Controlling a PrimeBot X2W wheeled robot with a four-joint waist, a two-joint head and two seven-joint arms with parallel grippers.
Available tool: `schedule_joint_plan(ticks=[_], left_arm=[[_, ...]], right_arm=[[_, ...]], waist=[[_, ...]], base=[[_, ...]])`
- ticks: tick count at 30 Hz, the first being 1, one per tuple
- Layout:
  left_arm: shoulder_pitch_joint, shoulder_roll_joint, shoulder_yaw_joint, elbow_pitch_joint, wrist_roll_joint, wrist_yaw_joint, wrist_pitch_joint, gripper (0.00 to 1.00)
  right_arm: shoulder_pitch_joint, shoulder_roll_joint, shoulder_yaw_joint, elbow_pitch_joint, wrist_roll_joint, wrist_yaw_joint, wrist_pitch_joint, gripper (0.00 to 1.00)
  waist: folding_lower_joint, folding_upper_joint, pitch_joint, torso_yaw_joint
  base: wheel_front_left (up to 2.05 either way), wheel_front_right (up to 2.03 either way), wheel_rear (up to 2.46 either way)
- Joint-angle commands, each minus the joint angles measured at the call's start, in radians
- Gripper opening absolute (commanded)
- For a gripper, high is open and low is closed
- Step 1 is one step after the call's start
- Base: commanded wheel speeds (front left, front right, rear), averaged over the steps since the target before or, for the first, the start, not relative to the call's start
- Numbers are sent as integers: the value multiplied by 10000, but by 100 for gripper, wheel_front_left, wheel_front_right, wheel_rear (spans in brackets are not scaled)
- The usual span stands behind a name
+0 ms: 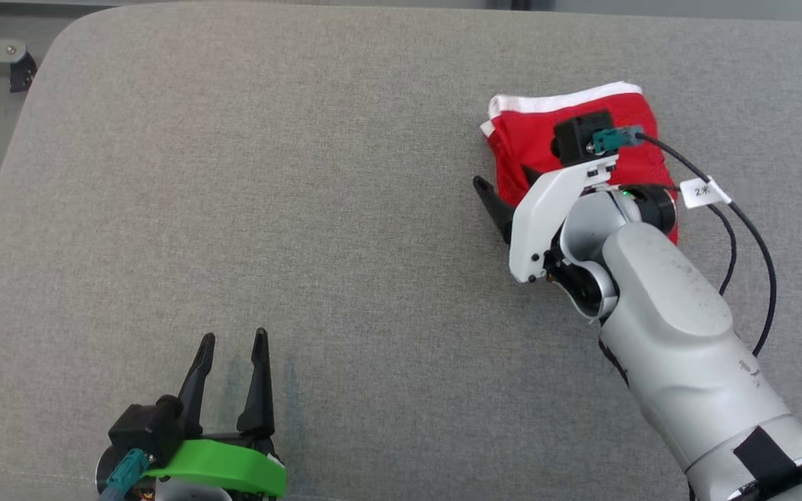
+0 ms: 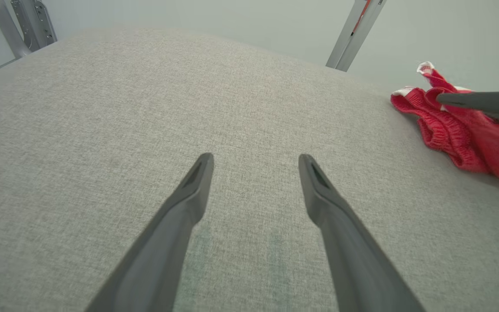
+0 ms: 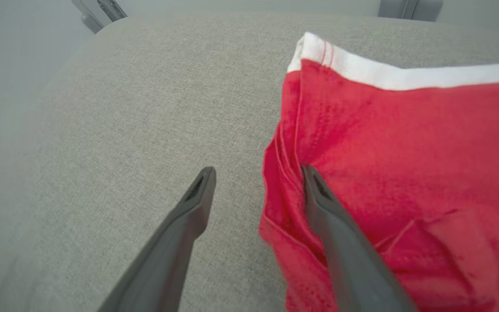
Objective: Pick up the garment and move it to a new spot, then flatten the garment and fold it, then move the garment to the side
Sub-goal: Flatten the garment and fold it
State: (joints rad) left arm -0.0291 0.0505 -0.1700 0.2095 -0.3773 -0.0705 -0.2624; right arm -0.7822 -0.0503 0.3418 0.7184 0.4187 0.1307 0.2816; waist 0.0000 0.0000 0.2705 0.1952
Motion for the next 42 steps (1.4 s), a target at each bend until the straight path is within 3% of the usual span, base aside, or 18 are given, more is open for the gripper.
schedule_joint_plan(ticks=[1,11,19,26,32,36,42], left_arm=[[200,14,79,34,21,63,-27,100],[859,15,515,-100,212,193,-27,100],[1524,16,722,-354,292,282,-27,100],[2242,15,956,-710,503,310,-27,100],[2622,16,1228,-815,812,160,-27,100],[2780,16,1395,-839,1041,66,-27,100],[2972,11,1547,-905,1179,-37,-27,100]], right_arm=[[218,-8,269,-167,242,-3,-209,100],[1463,-416,807,-1440,921,-3,-1848,100],[2686,-1370,31,-2115,-220,-3,-2993,100],[4303,-1741,-981,-2430,-1484,-5,-4572,100],[5835,-1741,-2069,-2992,-2388,-5,-5389,100],[6839,-1407,-2769,-3814,-2854,-3,-5480,100],[8213,-1002,-3099,-4956,-3053,-10,-5468,100]], waist=[[0,0,-281,-211],[0,0,-1262,-888],[0,0,-1963,-1275],[0,0,-2692,-1461],[0,0,-3007,-1529],[0,0,-3235,-1579],[0,0,-3390,-1719]], base=[[0,0,0],[0,0,0],[0,0,0],[0,0,0],[0,0,0],[0,0,0],[0,0,0]])
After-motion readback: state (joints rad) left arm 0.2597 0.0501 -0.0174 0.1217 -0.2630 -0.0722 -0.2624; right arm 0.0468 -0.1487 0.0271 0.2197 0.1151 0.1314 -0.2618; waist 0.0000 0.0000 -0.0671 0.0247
